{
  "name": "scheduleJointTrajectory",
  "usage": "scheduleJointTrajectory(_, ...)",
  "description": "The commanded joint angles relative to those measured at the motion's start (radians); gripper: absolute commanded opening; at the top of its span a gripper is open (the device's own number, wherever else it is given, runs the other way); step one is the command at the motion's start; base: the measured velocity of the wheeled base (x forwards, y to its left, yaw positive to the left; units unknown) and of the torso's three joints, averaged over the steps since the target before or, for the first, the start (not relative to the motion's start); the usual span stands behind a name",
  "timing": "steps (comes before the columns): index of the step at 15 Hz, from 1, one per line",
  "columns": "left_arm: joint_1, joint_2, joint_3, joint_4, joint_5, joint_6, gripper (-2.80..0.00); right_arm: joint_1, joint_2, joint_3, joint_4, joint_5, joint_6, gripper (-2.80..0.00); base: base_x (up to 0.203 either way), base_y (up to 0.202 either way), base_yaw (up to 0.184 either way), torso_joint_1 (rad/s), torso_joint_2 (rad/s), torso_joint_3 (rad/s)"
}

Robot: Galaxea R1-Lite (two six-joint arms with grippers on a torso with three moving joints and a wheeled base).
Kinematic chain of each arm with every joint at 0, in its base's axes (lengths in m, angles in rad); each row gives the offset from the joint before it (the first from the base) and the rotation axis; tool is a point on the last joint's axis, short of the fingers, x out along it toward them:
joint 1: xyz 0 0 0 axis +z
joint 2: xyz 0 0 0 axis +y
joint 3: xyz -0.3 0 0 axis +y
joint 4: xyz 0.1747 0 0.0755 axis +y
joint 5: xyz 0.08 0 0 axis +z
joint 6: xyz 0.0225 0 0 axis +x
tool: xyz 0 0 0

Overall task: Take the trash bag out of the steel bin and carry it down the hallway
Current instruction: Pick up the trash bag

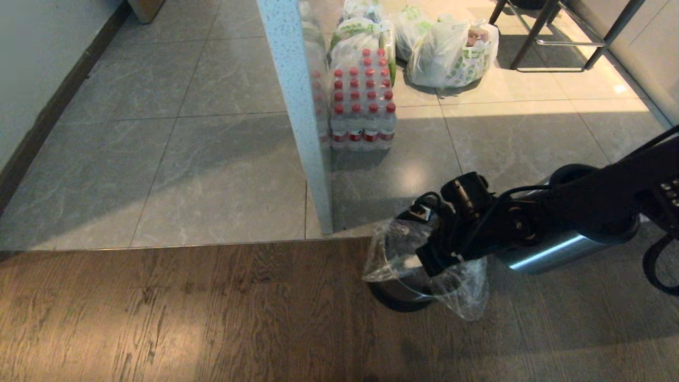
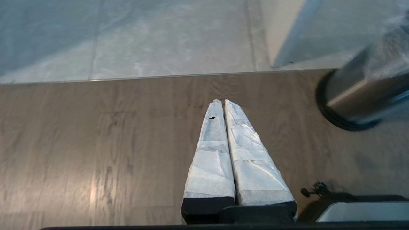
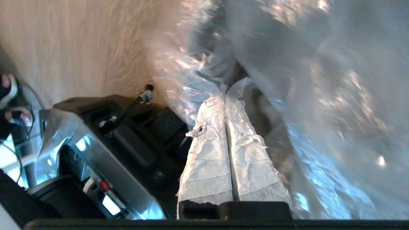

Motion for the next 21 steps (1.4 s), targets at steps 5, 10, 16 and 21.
scheduleJointTrajectory(5,0.000,0.000,0.002,0.000,0.000,0.000,-2.80,-0.034,-0.085,0.027,0.013,0.005,0.001,-2.80,0.000,0.000,0.000,0.000,0.00,0.000)
scheduleJointTrajectory(10,0.000,0.000,0.002,0.000,0.000,0.000,-2.80,-0.103,-0.156,0.077,0.006,0.007,-0.005,-2.80,0.000,0.000,0.000,0.000,0.00,0.000)
scheduleJointTrajectory(16,0.000,0.000,0.002,0.000,0.000,0.000,-2.80,-0.164,-0.187,0.078,-0.035,0.005,-0.041,-2.80,0.000,0.000,0.000,0.000,0.00,0.000)
scheduleJointTrajectory(21,0.000,-0.001,0.002,0.000,0.000,0.000,-2.80,-0.172,-0.250,0.097,-0.026,0.010,-0.061,0.00,0.000,0.000,0.000,0.000,0.00,0.000)
